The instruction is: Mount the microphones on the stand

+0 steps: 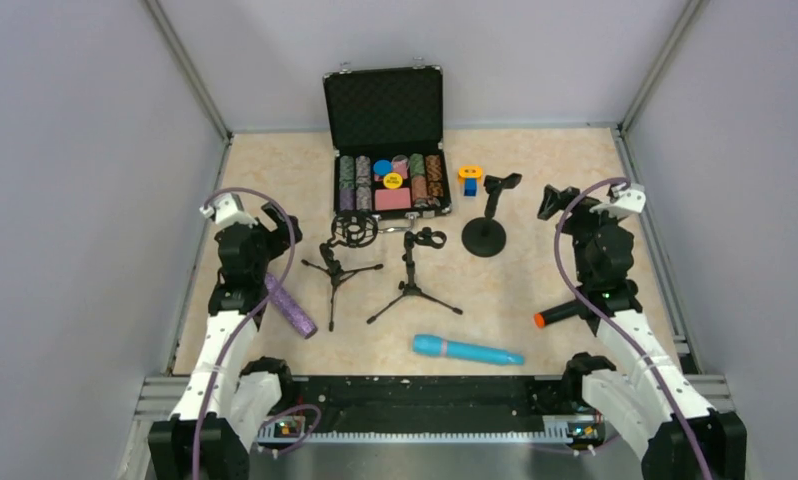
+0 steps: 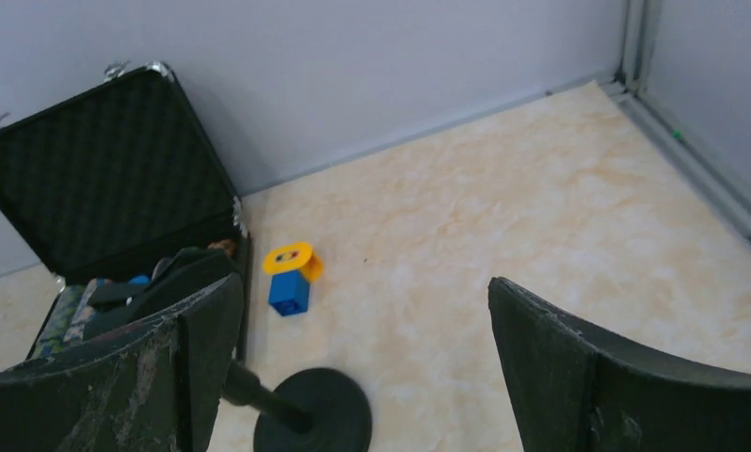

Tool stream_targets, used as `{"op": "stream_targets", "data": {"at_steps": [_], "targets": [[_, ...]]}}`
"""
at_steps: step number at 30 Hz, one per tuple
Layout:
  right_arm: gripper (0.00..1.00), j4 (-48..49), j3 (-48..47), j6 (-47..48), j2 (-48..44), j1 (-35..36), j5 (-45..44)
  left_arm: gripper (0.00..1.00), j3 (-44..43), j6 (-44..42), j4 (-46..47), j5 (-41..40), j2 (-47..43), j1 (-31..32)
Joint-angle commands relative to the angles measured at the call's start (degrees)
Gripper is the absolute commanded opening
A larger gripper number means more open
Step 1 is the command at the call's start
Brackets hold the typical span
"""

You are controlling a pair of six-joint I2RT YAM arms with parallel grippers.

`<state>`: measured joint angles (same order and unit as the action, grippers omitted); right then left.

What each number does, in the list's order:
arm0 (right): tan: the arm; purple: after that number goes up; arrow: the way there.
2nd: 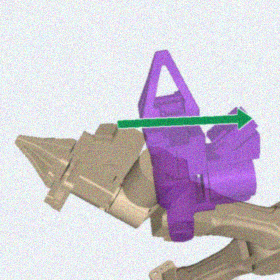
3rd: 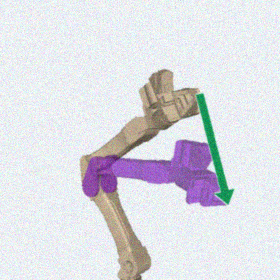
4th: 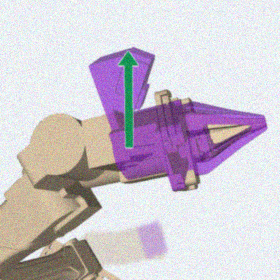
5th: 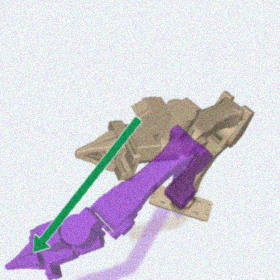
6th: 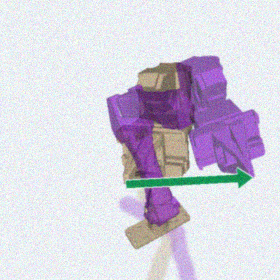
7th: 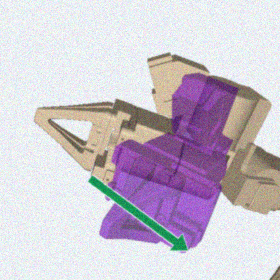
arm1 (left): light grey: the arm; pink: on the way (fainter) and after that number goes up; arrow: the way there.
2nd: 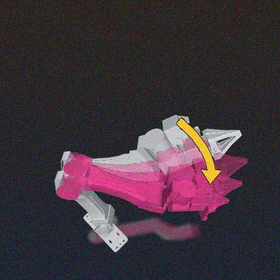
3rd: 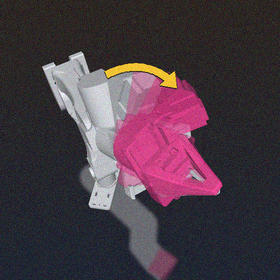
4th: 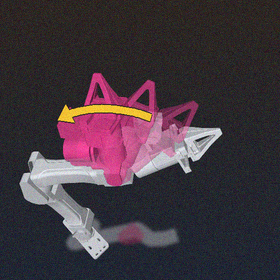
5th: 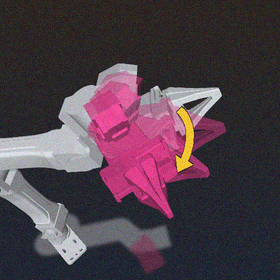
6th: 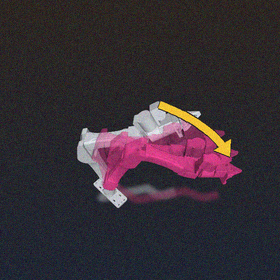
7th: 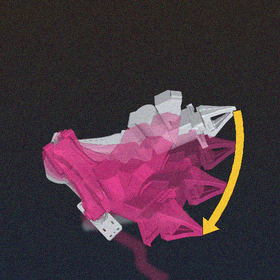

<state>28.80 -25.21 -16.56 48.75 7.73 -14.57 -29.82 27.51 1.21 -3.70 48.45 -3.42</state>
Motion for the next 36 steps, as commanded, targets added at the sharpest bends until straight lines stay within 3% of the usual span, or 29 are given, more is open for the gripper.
{"op": "stream_targets", "data": {"at_steps": [1,5,11,21,28,36], "targets": [[0.99,-27.49,-4.35,-10.63,-2.01,0.06,8.81,0.99,-2.02,2.33,-0.58,2.74,-2.38,-0.18],[0.99,-40.97,-8.32,-9.31,-4.7,-0.07,18.74,0.99,-6.53,2.86,-5.3,4.3,-2.1,-0.13],[0.99,-46.34,-6.87,-8.64,-13.48,-0.01,27.47,0.99,-8.72,1.81,-5.14,13.68,-1.79,-0.16],[0.99,-55.84,-13.4,-2.23,-8.72,2.01,42.61,0.99,-10.63,1.75,-4.6,27.4,0.11,-0.12],[0.99,-58.79,-17.05,0.37,-3.93,15.72,35.15,0.99,-12.85,0.39,-5.78,32.85,0.48,-0.1],[0.96,-59.22,-18.85,-0.37,0.26,40.01,24.35,0.99,-15.17,1.07,-6.39,36.34,1.04,-0.1]]}}
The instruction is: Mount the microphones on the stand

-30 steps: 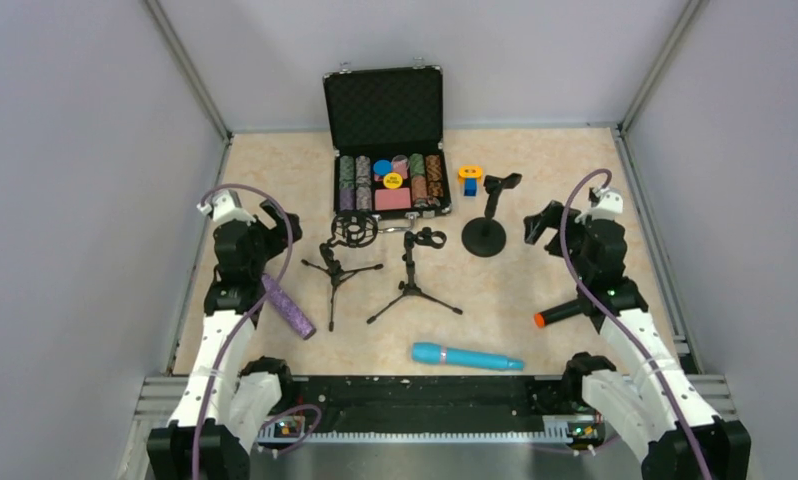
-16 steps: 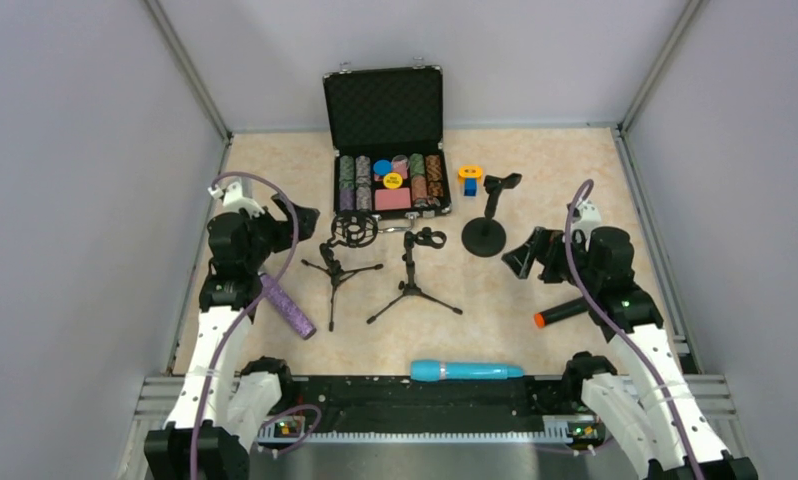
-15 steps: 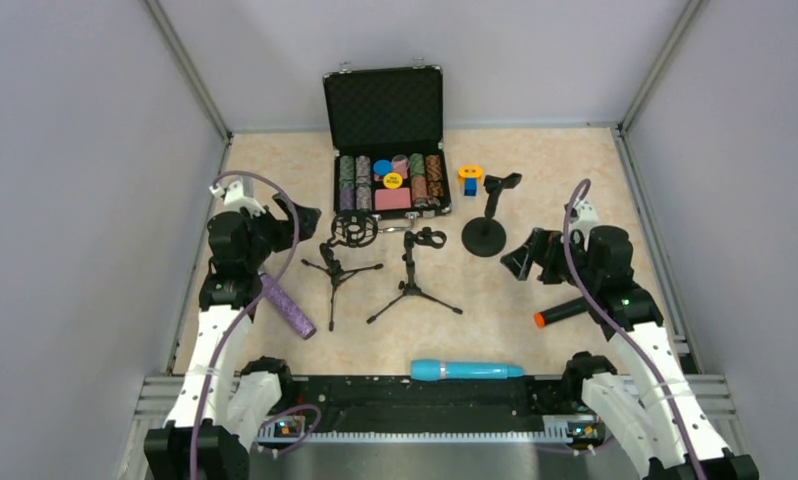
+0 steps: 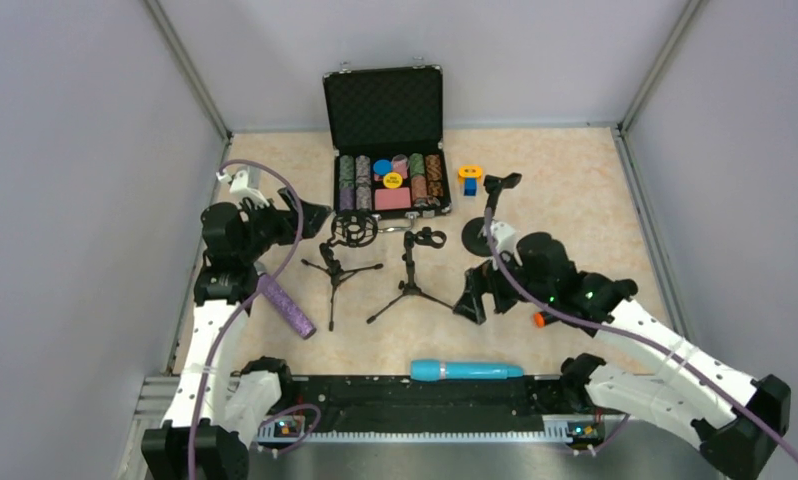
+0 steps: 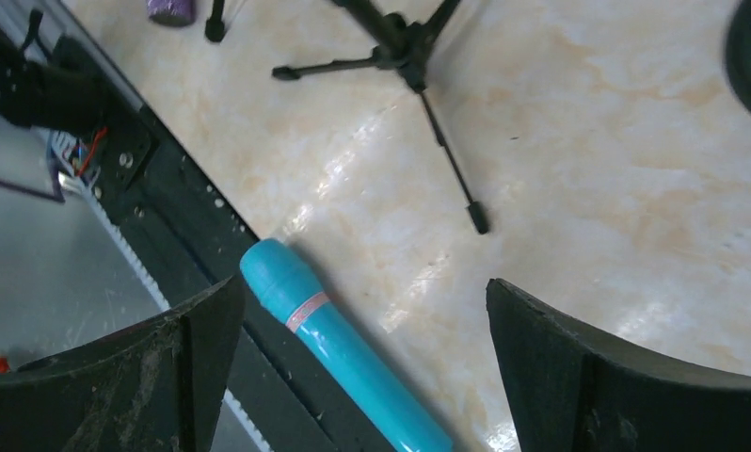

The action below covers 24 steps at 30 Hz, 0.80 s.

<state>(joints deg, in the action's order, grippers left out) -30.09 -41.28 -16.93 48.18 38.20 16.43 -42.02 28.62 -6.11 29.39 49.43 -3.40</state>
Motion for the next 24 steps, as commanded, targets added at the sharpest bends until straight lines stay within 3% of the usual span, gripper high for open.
{"op": "stream_targets", "data": {"at_steps": [1,7,11,17,24], "targets": [[0.96,-0.13,-2.57,-0.36,1.31,12.3,-8.02,0.99,-3.16,0.21,1.05,3.33,-0.06,-0.14],[0.94,3.2,-0.85,-2.13,7.78,29.06,-15.11,0.99,-5.0,0.46,-0.54,3.92,-0.55,-0.19],[0.93,7.06,-0.14,-1.66,11.39,35.84,-18.87,0.99,-6.19,0.03,-2.28,3.82,-2.24,-0.2],[0.92,10.38,-0.28,2.3,18.9,41.49,-20.33,0.99,-6.65,-0.12,-2.44,3.83,-4.9,-0.14],[0.9,13.38,0.04,6.11,25.32,42.9,-18.12,0.99,-7.4,0.78,-2.9,3.87,-5.81,-0.16]]}}
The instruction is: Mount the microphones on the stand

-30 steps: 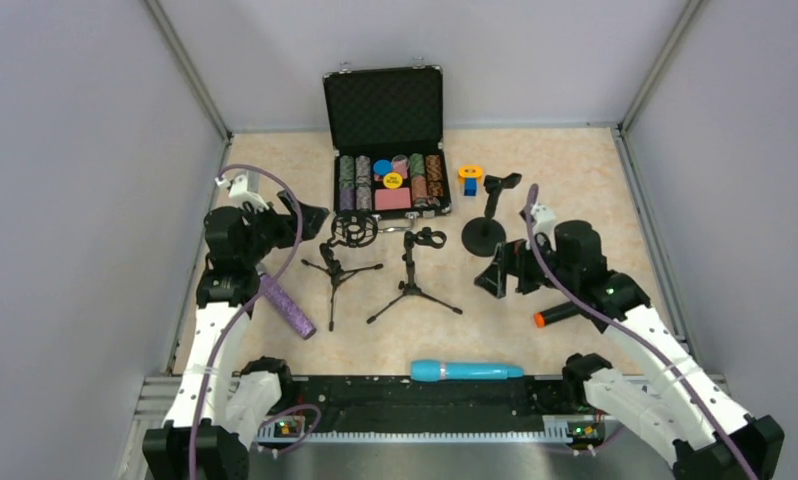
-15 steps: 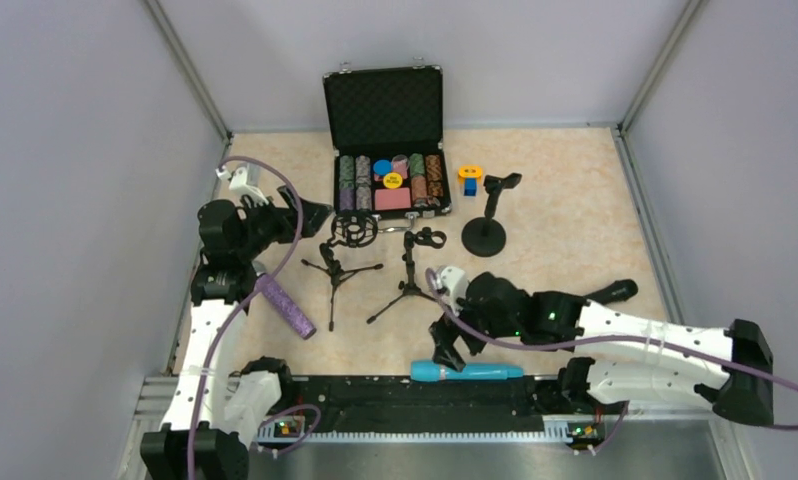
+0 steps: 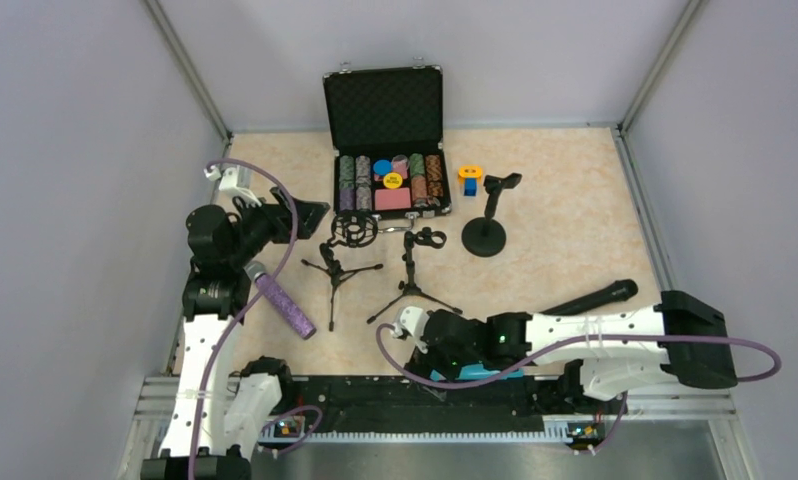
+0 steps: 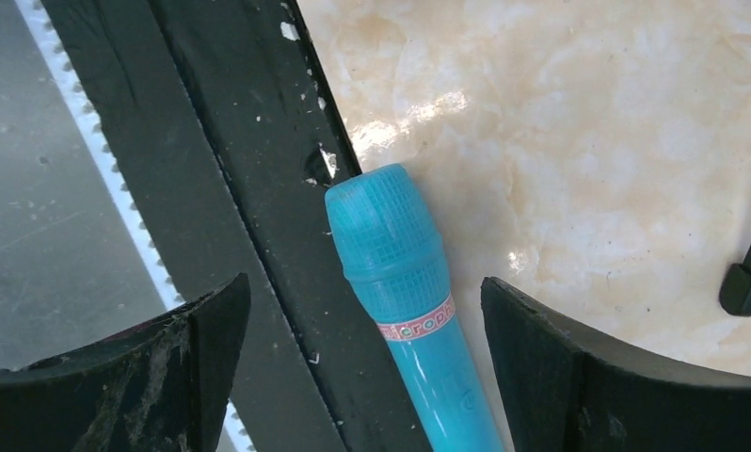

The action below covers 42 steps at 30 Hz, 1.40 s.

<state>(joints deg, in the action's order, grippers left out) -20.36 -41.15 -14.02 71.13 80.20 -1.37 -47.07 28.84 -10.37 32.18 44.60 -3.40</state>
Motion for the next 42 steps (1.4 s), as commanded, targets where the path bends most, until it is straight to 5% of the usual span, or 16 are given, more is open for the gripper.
{"op": "stream_targets", "data": {"at_steps": [1,11,15,17,23,25,33,42], "targets": [[0.89,3.62,-0.2,3.63,3.5,0.88,-0.54,0.99,-2.36,0.86,1.54,1.26,-1.16,-0.18],[0.85,2.5,-2.14,7.53,14.64,0.86,-1.9,0.99,-3.21,1.12,1.41,1.49,-1.59,-0.2],[0.76,0.02,-3.7,9.3,17.59,0.95,-3.51,0.99,-3.06,1.2,1.58,0.54,-2.02,-0.2],[0.65,-0.27,-4.14,10.13,18.33,0.97,-3.47,0.99,-2.84,1.42,2.02,0.75,-1.9,-0.2],[0.09,1.09,-4.91,10.86,16.98,0.89,-3.92,0.99,-2.02,1.84,2.52,1.45,-1.29,-0.16],[0.0,1.44,-5.71,10.92,15.55,0.85,-4.61,0.99,-1.73,1.99,2.72,1.92,-1.16,-0.2],[0.0,3.08,-11.87,12.39,9.27,-0.55,-5.51,0.99,-2.49,-0.41,-2.64,-1.6,-0.88,-0.2],[0.0,5.79,-20.34,12.98,3.08,-5.76,0.44,0.99,-3.07,-0.02,-3.18,3.38,-0.01,-0.2]]}}
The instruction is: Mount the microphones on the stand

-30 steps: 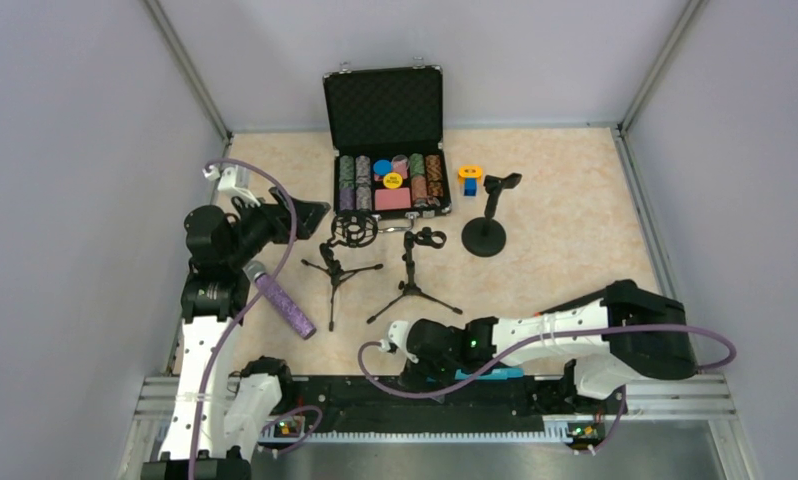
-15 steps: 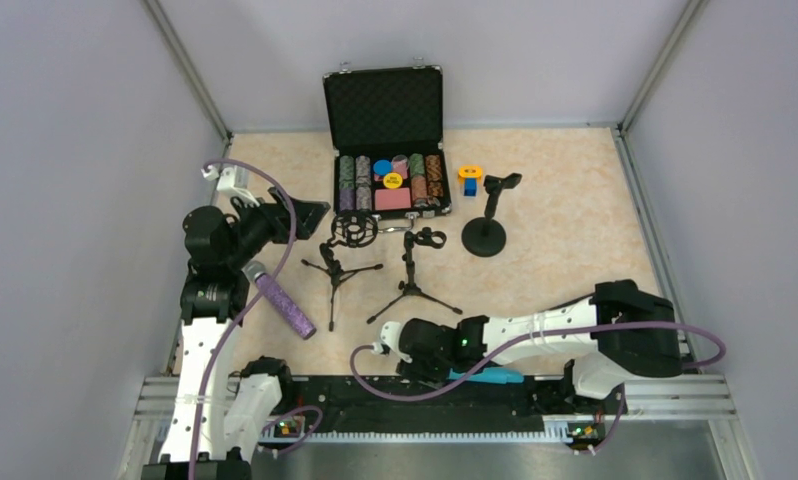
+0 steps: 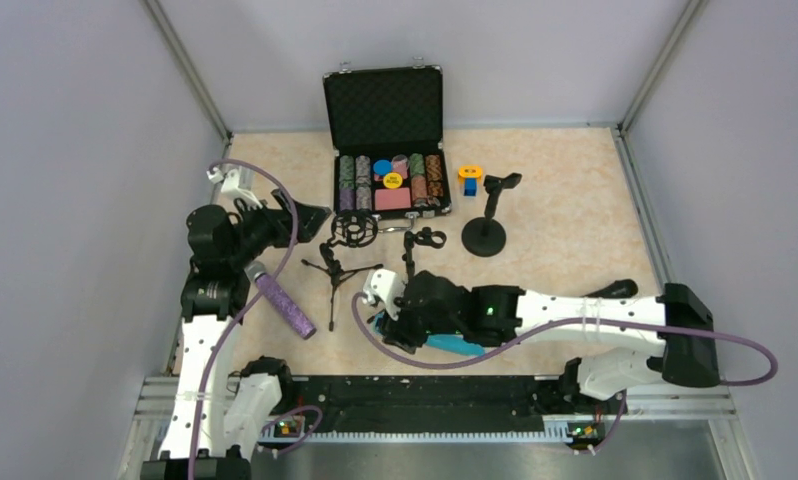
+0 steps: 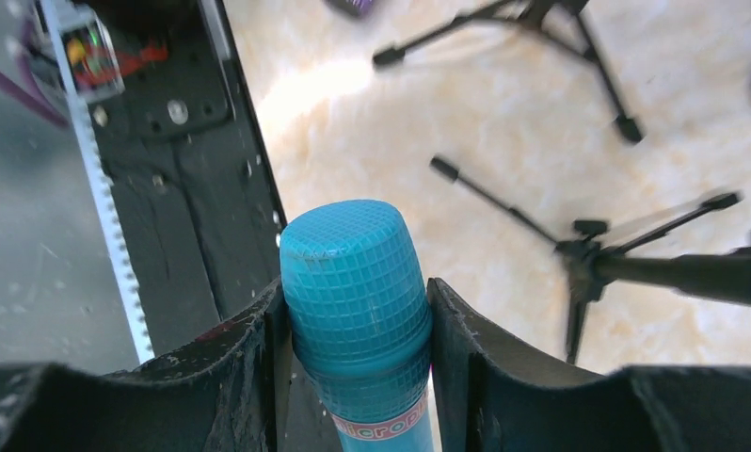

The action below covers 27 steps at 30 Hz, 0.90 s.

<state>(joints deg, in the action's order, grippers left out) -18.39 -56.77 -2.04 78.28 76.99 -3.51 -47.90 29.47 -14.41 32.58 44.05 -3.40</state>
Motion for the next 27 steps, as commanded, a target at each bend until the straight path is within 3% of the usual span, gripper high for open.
{"op": "stream_targets", "data": {"at_steps": [1,6,13,19,24,27], "targets": [[0.0,5.25,-5.21,0.77,-4.77,-3.38,3.05,0.99,-2.28,-0.65,0.65,3.52,0.52,-0.16],[0.0,12.73,-7.21,-2.14,-7.64,-8.27,5.9,0.97,-1.93,-0.57,0.82,7.18,0.22,-0.01],[0.0,24.51,-10.67,-15.03,-9.98,-18.63,17.46,0.96,-0.28,3.56,7.75,14.56,-0.75,3.03],[0.0,30.24,-12.94,-26.32,-10.58,-24.87,15.62,0.96,1.49,5.17,18.05,16.01,-1.86,13.24],[0.0,38.9,-9.57,-40.02,-12.14,-30.17,12.95,0.96,2.93,9.3,28.6,16.27,-0.24,21.83],[0.0,43.19,-8.28,-43.29,-12.76,-30.95,11.07,0.95,2.78,9.8,31.21,13.93,1.55,26.19]]}}
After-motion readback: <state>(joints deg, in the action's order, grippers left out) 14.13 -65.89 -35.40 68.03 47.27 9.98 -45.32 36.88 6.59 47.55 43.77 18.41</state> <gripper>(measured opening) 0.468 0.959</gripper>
